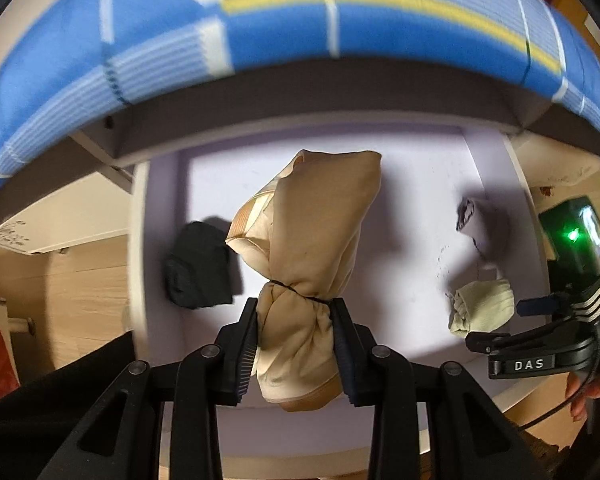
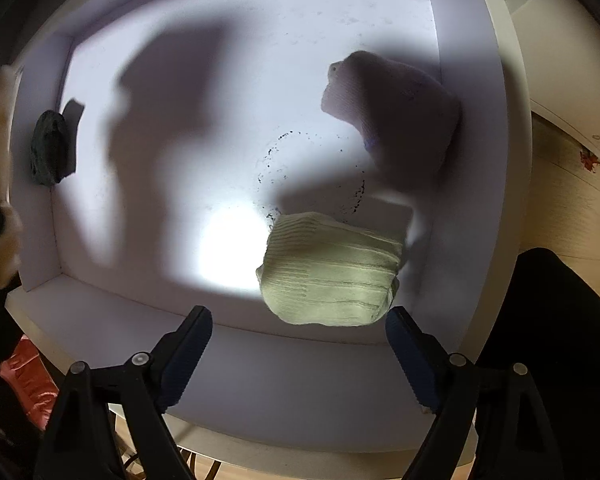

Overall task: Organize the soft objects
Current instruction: 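Lift the beige garment with the left gripper and carry it toward the box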

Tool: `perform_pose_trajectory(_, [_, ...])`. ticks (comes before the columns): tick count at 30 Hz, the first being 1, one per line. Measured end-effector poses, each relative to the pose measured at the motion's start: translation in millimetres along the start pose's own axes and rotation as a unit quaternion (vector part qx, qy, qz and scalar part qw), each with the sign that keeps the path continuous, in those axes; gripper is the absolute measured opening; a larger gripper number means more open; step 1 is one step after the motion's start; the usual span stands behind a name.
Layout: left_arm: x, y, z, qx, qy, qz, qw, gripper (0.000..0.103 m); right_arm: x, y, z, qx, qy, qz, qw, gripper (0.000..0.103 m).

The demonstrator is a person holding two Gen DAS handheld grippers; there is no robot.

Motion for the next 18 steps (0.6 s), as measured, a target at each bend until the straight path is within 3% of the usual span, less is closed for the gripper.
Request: perform_pose_trajectory(18, [64.5,-108.3,-6.9,-0.008,0.008,-0.103,0.9946,0.03,-1.2,7.9,-1.3,0.001,0.0,0.009,1.0,0.091])
Point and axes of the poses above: each gripper's, at about its wrist camera, not at the fingertips, and y roughly the way its jaws point, z to its left, x to its top, the point moved 8 cm from there along y, roughly the way its jaws point, and after that the axes turned 14 degrees about -y, right-handed, at the moved point
